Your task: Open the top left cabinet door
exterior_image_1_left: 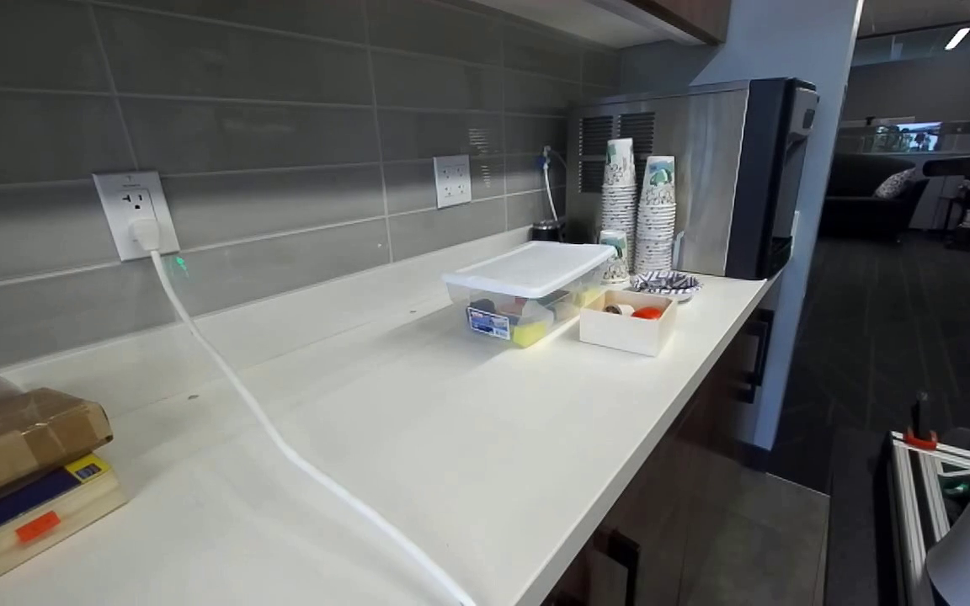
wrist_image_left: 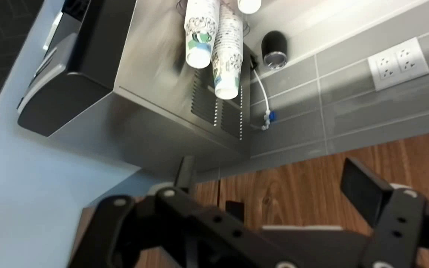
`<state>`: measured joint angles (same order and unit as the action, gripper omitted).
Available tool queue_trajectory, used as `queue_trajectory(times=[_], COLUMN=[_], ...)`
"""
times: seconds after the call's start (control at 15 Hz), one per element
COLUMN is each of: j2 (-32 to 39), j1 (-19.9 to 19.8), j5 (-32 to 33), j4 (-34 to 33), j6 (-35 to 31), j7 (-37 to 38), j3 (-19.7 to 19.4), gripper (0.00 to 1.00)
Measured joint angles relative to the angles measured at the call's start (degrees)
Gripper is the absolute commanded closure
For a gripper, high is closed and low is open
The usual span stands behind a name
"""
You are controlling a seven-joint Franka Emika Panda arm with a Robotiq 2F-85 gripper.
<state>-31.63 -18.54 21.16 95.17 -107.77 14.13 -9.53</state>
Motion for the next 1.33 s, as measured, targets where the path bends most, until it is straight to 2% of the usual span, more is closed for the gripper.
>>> queue_trajectory(times=[0.8,1.33], j2=[24.0,31.8], j1=[-3.9,-4.4], j5=[0.9,1.1], j4=[-22.9,-28.2], j6=[-11.0,-16.3], j7=[4.4,10.8], j3=[-7.6,-8.0], gripper=[0.00,0.00])
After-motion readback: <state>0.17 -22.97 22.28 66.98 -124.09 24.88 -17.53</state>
